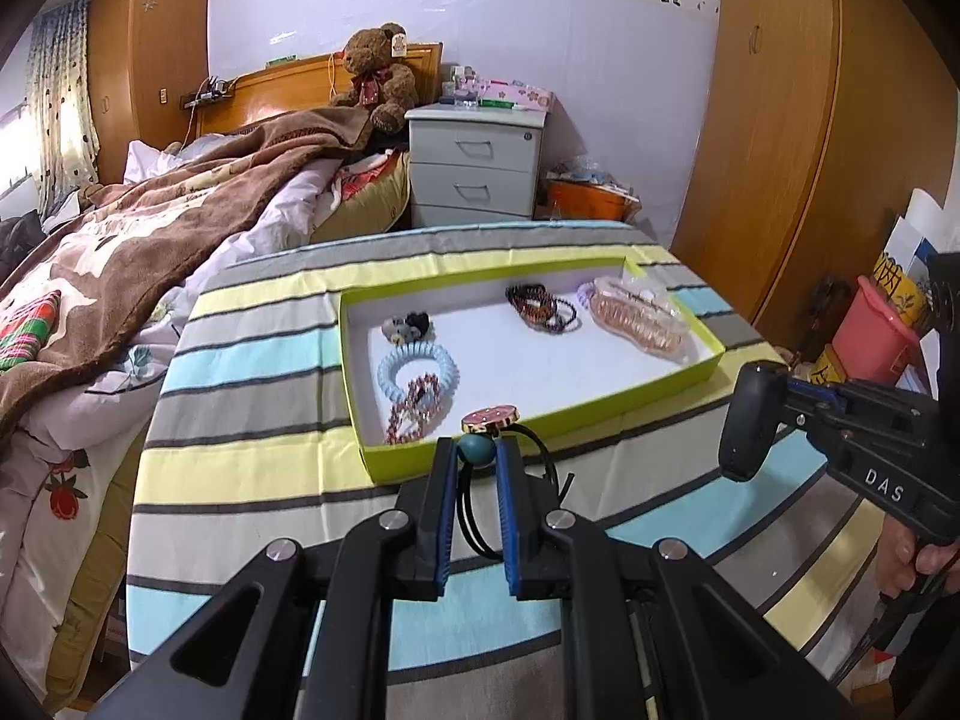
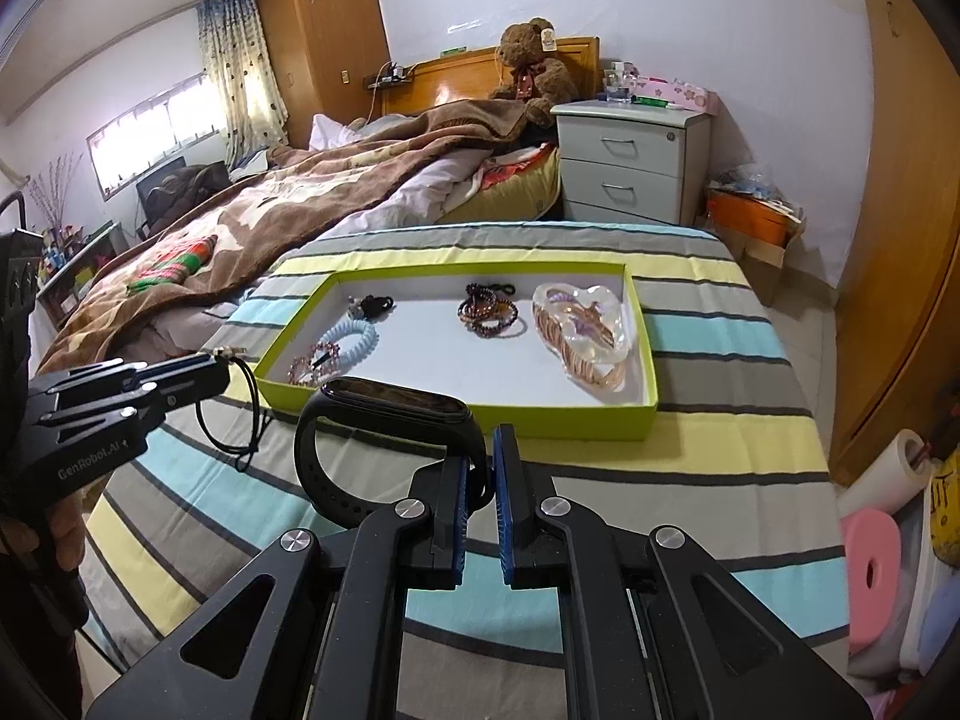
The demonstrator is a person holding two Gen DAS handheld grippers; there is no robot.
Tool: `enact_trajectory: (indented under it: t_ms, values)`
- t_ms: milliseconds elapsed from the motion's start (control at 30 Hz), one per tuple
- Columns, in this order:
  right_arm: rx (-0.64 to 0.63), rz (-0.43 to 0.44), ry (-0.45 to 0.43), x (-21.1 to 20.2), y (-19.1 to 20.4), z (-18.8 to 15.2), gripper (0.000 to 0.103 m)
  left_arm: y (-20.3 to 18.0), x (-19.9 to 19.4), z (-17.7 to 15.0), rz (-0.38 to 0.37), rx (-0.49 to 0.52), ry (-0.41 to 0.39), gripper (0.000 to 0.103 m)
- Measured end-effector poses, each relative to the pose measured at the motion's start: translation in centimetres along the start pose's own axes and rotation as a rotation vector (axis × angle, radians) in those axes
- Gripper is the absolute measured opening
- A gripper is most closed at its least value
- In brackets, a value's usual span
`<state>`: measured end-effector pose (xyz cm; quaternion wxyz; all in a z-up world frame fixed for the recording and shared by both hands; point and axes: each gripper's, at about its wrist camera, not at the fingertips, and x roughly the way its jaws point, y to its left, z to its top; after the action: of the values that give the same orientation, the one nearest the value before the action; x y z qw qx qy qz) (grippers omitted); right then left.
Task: Organize jewelry
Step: 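Carry the watch band with the right tool while the left tool carries the hair tie into the box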
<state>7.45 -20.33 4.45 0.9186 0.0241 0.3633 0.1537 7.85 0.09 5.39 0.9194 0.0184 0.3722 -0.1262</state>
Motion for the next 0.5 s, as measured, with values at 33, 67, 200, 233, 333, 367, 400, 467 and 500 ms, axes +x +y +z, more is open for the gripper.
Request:
enact_trajectory:
  t_ms: [33, 67, 200, 233, 333, 367, 400, 467, 500]
  values:
    - [0.002, 0.0, -0.003, -0.1, 0.0, 0.1, 0.008, 0.0, -0.1, 0.2, 0.001, -0.001, -0.005, 0.014]
    - [0.003, 0.0, -0.005, -0.1, 0.0, 0.2, 0.008, 0.1, -0.2, 0.5, 0.0, -0.001, -0.01, 0.014]
    - [0.006, -0.007, -0.011, -0.2, -0.2, 0.7, 0.008, 0.1, -0.4, 1.4, -0.003, -0.003, -0.028, 0.014]
    - [0.007, -0.009, -0.012, -0.2, -0.2, 0.8, 0.008, 0.1, -0.5, 1.6, -0.003, -0.004, -0.031, 0.014]
    - [0.009, -0.013, -0.017, -0.2, -0.4, 1.3, 0.008, 0.2, -0.5, 2.3, -0.007, -0.004, -0.043, 0.014]
    - [0.01, -0.017, -0.019, -0.1, -0.4, 1.6, 0.008, 0.3, -0.6, 2.5, -0.012, -0.004, -0.045, 0.014]
    - [0.012, -0.019, -0.02, -0.1, -0.5, 1.7, 0.008, 0.3, -0.5, 2.9, -0.015, -0.004, -0.049, 0.014]
    - [0.019, -0.024, -0.02, 0.1, -0.6, 2.1, 0.008, 0.3, -0.3, 3.4, -0.018, -0.006, -0.051, 0.014]
    - [0.021, -0.028, -0.019, 0.2, -0.7, 2.3, 0.008, 0.3, -0.1, 3.7, -0.023, -0.007, -0.05, 0.014]
